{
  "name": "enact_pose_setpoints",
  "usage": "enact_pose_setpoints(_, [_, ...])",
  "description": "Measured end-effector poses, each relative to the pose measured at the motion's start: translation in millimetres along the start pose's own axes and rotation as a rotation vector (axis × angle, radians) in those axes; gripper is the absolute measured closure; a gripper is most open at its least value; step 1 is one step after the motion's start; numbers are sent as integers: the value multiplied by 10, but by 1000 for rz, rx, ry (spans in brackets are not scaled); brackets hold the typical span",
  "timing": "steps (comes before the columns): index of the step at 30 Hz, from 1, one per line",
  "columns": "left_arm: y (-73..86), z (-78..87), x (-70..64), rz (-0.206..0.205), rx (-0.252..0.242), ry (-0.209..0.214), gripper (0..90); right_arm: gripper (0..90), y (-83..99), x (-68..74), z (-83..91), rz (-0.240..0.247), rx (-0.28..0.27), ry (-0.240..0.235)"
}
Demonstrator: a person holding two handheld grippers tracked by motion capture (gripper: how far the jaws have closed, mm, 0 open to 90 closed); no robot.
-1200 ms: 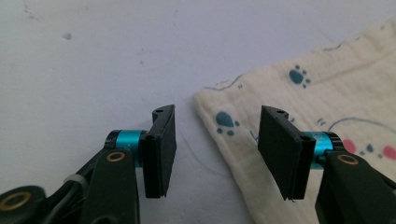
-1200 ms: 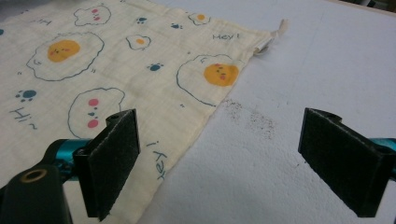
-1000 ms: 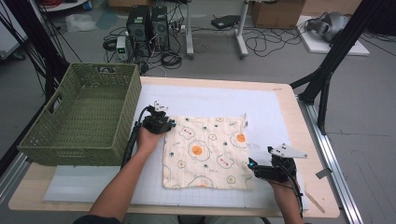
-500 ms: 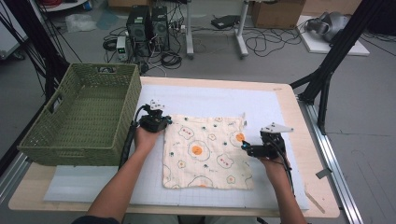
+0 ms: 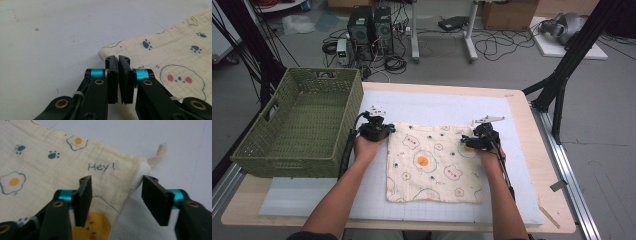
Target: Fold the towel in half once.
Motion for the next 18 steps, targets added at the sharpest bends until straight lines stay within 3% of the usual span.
enact_pose_setpoints(3, [-6, 3, -1, -2, -2, 1, 859, 650, -22, 82, -34, 47, 14, -12])
enact_pose_setpoints(7, [-20, 13, 22, 17, -20, 5, 863, 837, -29, 116, -34, 29, 22, -40])
enact_pose_setpoints(10, [-47, 34, 42, 15, -34, -4, 866, 863, -37, 87, -38, 38, 15, -23])
enact_pose_setpoints(12, [-104, 49, 44, 25, -74, -3, 866, 863, -54, 44, -30, 31, 3, 3])
enact_pose_setpoints(14, [-179, 65, 50, 31, -97, -1, 867, 864, -106, -1, -10, -6, -35, 12])
enact_pose_setpoints(18, [-336, 92, 12, 13, -136, 14, 867, 863, -195, -67, 56, 5, -94, 59])
Point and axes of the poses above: each handheld gripper's, and its own axes: z roughly backward along the jaws, y roughly out of its underside, x roughly to its left, the point moved 9 cm from there along -z, roughly forward along the jaws, and after that the axes turned 12 degrees about y, right-handed, at the moved point
